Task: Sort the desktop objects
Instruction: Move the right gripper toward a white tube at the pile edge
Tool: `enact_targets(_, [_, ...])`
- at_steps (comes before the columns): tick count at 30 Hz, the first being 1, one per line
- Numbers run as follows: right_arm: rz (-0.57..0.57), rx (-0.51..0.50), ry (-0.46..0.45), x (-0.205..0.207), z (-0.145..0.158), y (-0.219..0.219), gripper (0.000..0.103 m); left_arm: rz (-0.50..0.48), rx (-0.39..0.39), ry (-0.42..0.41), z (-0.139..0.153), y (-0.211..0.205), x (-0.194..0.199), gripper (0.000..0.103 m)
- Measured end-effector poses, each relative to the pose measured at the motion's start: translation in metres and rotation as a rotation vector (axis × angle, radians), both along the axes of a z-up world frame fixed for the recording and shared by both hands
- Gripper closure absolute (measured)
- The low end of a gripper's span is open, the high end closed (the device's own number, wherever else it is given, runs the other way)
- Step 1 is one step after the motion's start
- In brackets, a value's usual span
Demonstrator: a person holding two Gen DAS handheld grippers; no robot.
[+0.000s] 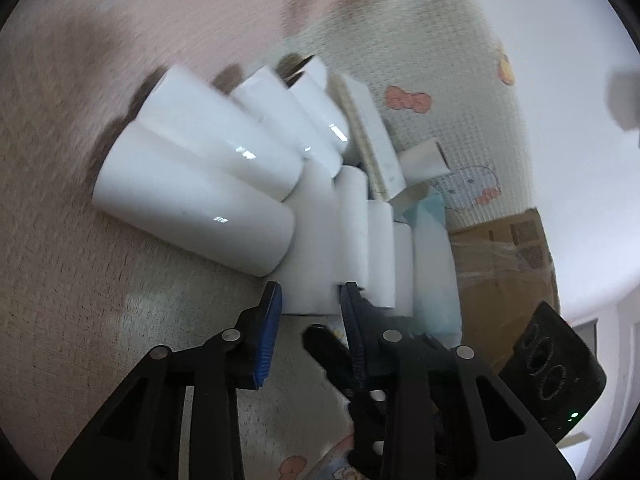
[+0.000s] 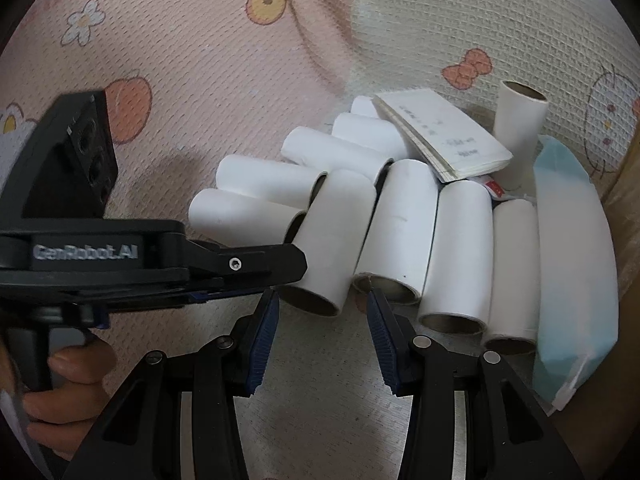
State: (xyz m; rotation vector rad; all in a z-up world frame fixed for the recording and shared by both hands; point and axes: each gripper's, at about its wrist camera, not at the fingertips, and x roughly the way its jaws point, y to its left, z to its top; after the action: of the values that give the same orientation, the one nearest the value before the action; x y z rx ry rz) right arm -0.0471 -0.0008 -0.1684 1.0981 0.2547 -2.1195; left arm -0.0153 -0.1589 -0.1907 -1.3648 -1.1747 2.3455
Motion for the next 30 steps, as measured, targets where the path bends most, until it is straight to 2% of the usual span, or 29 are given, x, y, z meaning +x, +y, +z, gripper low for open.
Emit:
enact_targets(4, [0.022, 0.024, 0.032, 0.001, -0.001, -0.008, 0.061, -0.001, -0.023, 0.002, 0.004, 0.004, -0.008, 0.069])
enact_targets(7, [0.026, 0.037, 0.014, -0.003, -0.005, -0.013, 0.061, 0.015, -0.099, -0.023, 0.003, 0.004, -0.011, 0.067])
enact_targets(10, [0.013, 0.023, -0.021, -0.008, -0.011, -0.014, 0.061, -0.018, -0.074, -0.041, -0.002, 0.003, -0.013, 0.061])
enact_targets(14, [0.002, 0.001, -0.072, -0.014, -0.017, -0.016, 0.061, -0.014, -0.042, -0.081, -0.016, 0.003, -0.016, 0.061])
enact_targets(20, [-0.005, 0.036, -0.089, -0.017, -0.028, -0.020, 0.061, -0.014, -0.003, -0.060, -0.019, -0.006, -0.011, 0.060])
enact_targets(23, [0.006, 0.042, -0.058, -0.012, -0.025, -0.021, 0.067, -0.010, -0.038, -0.044, -0.015, 0.005, -0.011, 0.061])
enact_targets(27, [0.015, 0.050, -0.022, -0.005, -0.018, -0.020, 0.067, -0.041, -0.101, 0.004, 0.001, 0.016, -0.003, 0.061])
enact_targets(30, [0.026, 0.042, -0.022, 0.001, -0.013, -0.013, 0.067, -0.046, -0.107, 0.009, 0.006, 0.022, 0.006, 0.061])
